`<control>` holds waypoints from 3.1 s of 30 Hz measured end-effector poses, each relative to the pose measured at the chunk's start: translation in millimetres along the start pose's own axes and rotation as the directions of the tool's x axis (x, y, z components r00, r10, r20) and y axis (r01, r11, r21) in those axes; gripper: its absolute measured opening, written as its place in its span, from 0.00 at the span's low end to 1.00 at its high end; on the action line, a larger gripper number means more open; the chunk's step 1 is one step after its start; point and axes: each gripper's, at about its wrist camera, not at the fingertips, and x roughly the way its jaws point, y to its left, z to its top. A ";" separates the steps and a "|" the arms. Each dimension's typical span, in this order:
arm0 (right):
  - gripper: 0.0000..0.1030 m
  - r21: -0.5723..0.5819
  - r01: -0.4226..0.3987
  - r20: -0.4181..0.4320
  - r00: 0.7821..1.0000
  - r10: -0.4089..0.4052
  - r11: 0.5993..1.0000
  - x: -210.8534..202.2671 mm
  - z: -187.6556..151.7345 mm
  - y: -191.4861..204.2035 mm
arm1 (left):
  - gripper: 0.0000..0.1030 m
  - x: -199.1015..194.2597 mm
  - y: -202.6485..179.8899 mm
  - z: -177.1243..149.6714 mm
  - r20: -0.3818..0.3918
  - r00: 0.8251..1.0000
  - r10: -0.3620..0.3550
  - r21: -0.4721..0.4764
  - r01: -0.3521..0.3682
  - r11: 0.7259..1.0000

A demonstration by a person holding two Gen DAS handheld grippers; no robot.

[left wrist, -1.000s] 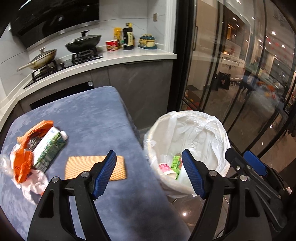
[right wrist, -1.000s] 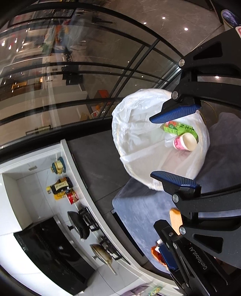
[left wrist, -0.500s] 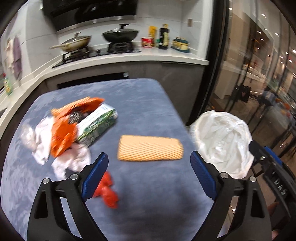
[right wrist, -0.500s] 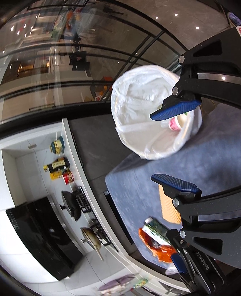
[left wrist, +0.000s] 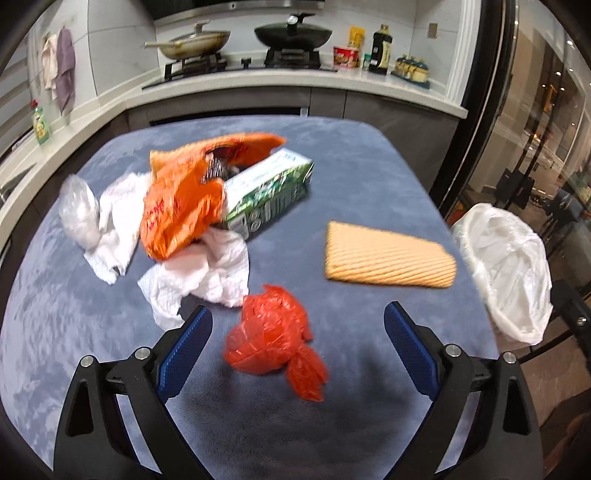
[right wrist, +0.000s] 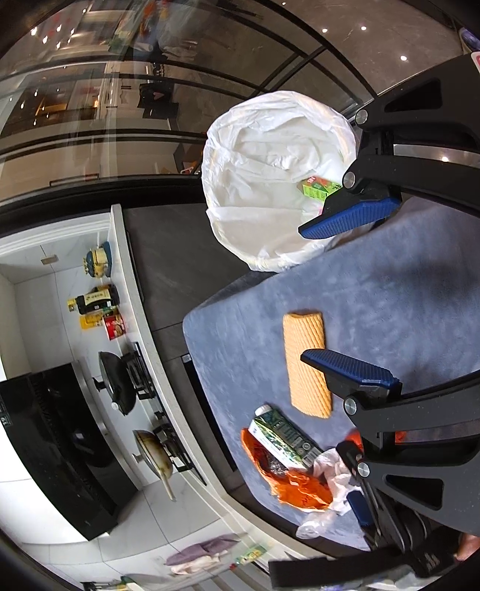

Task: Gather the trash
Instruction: 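Grasp the red plastic bag with the left gripper, then grasp the yellow foam net sleeve with the right gripper, then carry the red bag with the left gripper while the right gripper carries the foam sleeve to the bin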

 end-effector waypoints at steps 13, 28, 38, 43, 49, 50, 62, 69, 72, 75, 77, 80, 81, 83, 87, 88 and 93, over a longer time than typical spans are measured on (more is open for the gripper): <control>0.58 -0.017 0.002 -0.049 0.999 -0.003 1.000 20.8 -4.3 10.5 | 0.66 30.5 3.7 -9.6 -0.062 0.997 -0.035 0.011 0.035 0.999; 0.58 -0.070 -0.032 -0.078 0.997 0.027 0.997 53.5 -2.9 39.4 | 0.35 13.1 22.1 -17.4 -0.061 0.996 -0.059 -0.014 0.059 0.998; 0.58 -0.072 -0.039 -0.128 0.991 0.029 0.997 101.6 -2.3 47.3 | 0.35 15.9 49.0 -20.1 -0.078 0.996 -0.047 -0.071 0.041 0.997; 0.58 -0.062 -0.040 -0.166 0.986 0.029 0.997 126.4 -6.0 45.2 | 0.35 19.6 55.0 -21.1 -0.086 0.995 -0.050 -0.082 0.043 0.996; 0.57 -0.038 -0.056 -0.202 0.978 0.047 0.998 145.3 -8.0 42.2 | 0.35 22.0 54.4 -21.8 -0.087 0.995 -0.049 -0.082 0.042 0.996; 0.56 -0.033 -0.060 -0.204 0.978 0.051 0.998 146.5 -7.7 41.7 | 0.35 22.5 54.0 -21.6 -0.087 0.995 -0.049 -0.082 0.042 0.996; 0.12 -0.022 -0.094 -0.190 0.978 0.088 0.995 133.1 -3.7 35.3 | 0.35 17.5 47.7 -19.7 -0.079 0.996 -0.050 -0.077 0.044 0.996; 0.09 0.004 -0.108 -0.121 0.987 0.107 0.994 98.3 7.7 19.9 | 0.35 -2.5 32.0 -15.0 -0.045 0.997 -0.065 -0.053 0.062 0.997; 0.09 0.018 -0.101 -0.070 0.992 0.102 0.995 78.1 18.6 8.5 | 0.35 -13.0 21.0 -10.2 -0.022 0.997 -0.077 -0.034 0.076 0.997; 0.09 0.036 -0.091 -0.023 0.996 0.092 0.995 59.0 30.0 -6.7 | 0.35 -23.5 7.3 -4.9 0.003 0.996 -0.093 -0.010 0.093 0.996; 0.09 0.045 -0.075 0.009 0.997 0.075 0.996 46.3 36.3 -19.0 | 0.35 -31.0 -3.8 -1.2 0.021 0.994 -0.107 0.007 0.107 0.994; 0.09 0.058 -0.050 0.045 0.998 0.047 0.997 31.7 42.4 -34.4 | 0.35 -40.5 -22.8 4.5 0.043 0.990 -0.131 0.039 0.129 0.991; 0.09 0.068 -0.041 0.057 0.998 0.037 0.997 26.3 44.2 -41.8 | 0.35 -43.3 -30.2 6.7 0.049 0.989 -0.142 0.049 0.140 0.989; 0.09 0.086 -0.030 0.071 0.997 0.023 0.996 19.3 47.3 -55.4 | 0.35 -46.8 -40.5 10.2 0.053 0.985 -0.167 0.063 0.163 0.985; 0.09 0.125 0.008 0.091 0.996 -0.019 0.992 7.4 50.2 -87.3 | 0.35 -53.3 -69.4 15.6 0.058 0.975 -0.215 0.105 0.208 0.972; 0.09 0.134 0.017 0.092 0.995 -0.030 0.991 5.7 50.0 -94.1 | 0.35 -53.9 -76.3 16.8 0.057 0.973 -0.225 0.115 0.217 0.969; 0.09 0.183 0.063 0.090 0.993 -0.080 0.981 2.5 45.1 -129.5 | 0.35 -52.3 -116.9 22.4 0.047 0.962 -0.271 0.174 0.259 0.950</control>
